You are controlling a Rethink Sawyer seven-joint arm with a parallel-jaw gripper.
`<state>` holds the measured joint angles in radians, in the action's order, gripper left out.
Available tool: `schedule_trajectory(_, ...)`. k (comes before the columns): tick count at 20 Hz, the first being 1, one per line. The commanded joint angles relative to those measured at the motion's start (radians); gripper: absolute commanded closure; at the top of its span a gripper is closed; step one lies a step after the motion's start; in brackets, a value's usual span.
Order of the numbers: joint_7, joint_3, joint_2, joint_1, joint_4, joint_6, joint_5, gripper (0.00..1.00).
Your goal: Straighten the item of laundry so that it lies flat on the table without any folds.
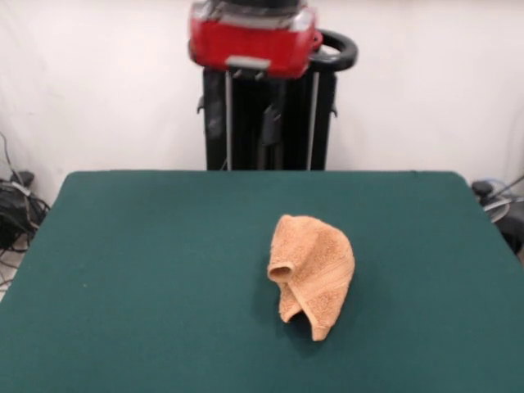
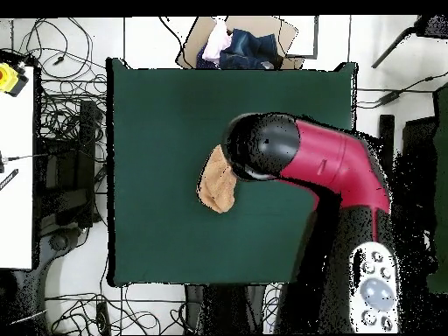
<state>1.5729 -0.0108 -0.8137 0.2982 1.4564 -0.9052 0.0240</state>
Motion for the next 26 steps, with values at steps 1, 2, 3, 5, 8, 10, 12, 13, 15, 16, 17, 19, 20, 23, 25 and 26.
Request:
schedule_trajectory(1, -0.046, 0.107, 0.212, 0.068, -0.113, 0.042, 0.058, 0.00)
schedule_trajectory(2, -0.055, 0.111, 0.232, 0.074, -0.137, 0.046, 0.065, 0.00)
schedule_trajectory(3, -0.063, 0.115, 0.251, 0.080, -0.160, 0.050, 0.072, 0.00)
schedule_trajectory(5, -0.071, 0.119, 0.279, 0.085, -0.207, 0.038, 0.077, 0.00)
schedule_trajectory(8, -0.068, 0.114, 0.320, 0.076, -0.262, 0.024, 0.088, 0.00)
schedule_trajectory(10, -0.069, 0.101, 0.336, 0.061, -0.270, 0.026, 0.107, 0.00)
schedule_trajectory(12, -0.061, 0.090, 0.351, 0.045, -0.279, 0.022, 0.124, 0.00)
schedule_trajectory(13, -0.054, 0.081, 0.364, 0.034, -0.293, 0.006, 0.134, 0.00)
schedule_trajectory(15, -0.040, 0.067, 0.380, 0.017, -0.302, -0.005, 0.154, 0.00)
schedule_trajectory(16, -0.030, 0.063, 0.385, 0.011, -0.299, 0.004, 0.164, 0.00)
schedule_trajectory(17, -0.024, 0.064, 0.388, 0.009, -0.295, 0.017, 0.168, 0.00)
schedule_trajectory(19, -0.016, 0.069, 0.389, 0.011, -0.283, 0.030, 0.173, 0.00)
schedule_trajectory(20, -0.022, 0.081, 0.378, 0.019, -0.264, 0.039, 0.167, 0.00)
schedule_trajectory(23, -0.047, 0.131, 0.344, 0.052, -0.211, 0.052, 0.131, 0.00)
schedule_trajectory(25, -0.058, 0.162, 0.332, 0.070, -0.185, 0.063, 0.107, 0.00)
schedule_trajectory(26, -0.060, 0.176, 0.331, 0.076, -0.179, 0.064, 0.097, 0.00)
